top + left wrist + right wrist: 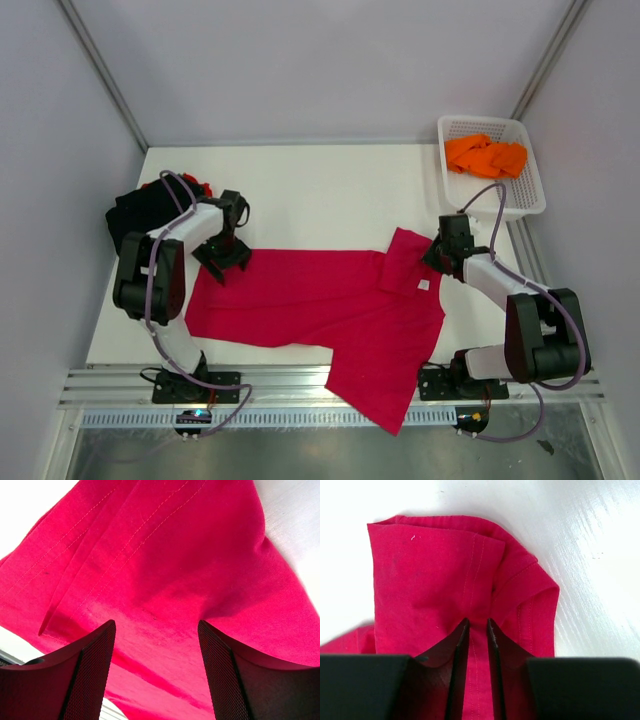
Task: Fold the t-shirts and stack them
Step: Fold the flattened tshirt in 1/3 of the way
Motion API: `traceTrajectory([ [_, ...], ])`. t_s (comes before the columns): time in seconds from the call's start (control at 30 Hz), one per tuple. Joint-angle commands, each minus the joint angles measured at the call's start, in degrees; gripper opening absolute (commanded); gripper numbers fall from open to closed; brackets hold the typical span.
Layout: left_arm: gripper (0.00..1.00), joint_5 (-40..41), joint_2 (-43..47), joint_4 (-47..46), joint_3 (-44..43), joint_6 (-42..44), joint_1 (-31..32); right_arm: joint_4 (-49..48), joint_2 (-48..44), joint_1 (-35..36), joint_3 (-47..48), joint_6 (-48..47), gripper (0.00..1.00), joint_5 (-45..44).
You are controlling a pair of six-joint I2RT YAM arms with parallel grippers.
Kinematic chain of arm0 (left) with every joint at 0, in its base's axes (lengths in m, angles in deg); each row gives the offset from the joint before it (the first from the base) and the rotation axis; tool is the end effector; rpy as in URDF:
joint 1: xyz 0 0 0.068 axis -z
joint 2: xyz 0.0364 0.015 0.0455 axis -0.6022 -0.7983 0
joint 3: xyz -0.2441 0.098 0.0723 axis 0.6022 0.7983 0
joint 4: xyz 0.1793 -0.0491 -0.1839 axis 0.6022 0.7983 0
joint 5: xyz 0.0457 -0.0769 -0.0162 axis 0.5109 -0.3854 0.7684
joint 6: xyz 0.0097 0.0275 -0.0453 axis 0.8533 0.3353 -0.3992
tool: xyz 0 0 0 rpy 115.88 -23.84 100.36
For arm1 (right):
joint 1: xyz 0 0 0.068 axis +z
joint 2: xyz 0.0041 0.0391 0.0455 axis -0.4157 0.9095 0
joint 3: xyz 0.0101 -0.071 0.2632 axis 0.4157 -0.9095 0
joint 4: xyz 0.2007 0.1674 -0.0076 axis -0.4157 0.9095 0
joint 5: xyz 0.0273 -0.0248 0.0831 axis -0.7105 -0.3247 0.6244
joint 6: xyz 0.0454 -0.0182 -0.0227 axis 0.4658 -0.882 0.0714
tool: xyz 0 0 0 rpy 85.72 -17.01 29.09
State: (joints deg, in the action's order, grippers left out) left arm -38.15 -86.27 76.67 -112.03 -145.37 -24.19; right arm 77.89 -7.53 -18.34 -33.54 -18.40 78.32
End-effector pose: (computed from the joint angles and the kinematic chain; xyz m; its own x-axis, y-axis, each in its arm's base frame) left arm 0.3040 -0.0609 0.1724 -0.6474 -0.7361 -0.1973 -0.7611 0.6379 0.1175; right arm 0.2540 0.0238 0.1676 -0.6510 0.5362 -0.5373 0.4476 0.8428 0.2988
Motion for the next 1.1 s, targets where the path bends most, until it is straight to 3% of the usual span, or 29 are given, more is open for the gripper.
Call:
traceTrajectory([
  [0.0, 0.69, 0.2, -0.4, -0.7, -1.6, 0.5, 0.1, -3.1, 1.0, 0.0, 1.7, -0.1, 0.24, -0.4],
  [0.13, 0.69, 0.6, -0.3, -0.7, -0.8, 0.2, 0.1, -4.1, 2.6, 0.0, 1.9, -0.1, 0.11, 0.9],
  [0.33, 0.69, 0.8, 0.0, -0.8, 0.0, 0.1, 0.1, -3.7, 3.5, -0.1, 3.2, -1.3, 0.03, 1.2],
  [0.67, 0.68, -0.1, -0.2, -1.4, 0.1, -0.6, 0.1, -0.3, -2.8, 0.0, 1.5, -3.3, 0.03, -0.2],
  [1.07, 0.68, -0.9, -0.4, -1.9, 0.5, -0.8, 0.1, 10.1, -15.3, 0.0, -0.8, -4.9, 0.03, -2.6],
])
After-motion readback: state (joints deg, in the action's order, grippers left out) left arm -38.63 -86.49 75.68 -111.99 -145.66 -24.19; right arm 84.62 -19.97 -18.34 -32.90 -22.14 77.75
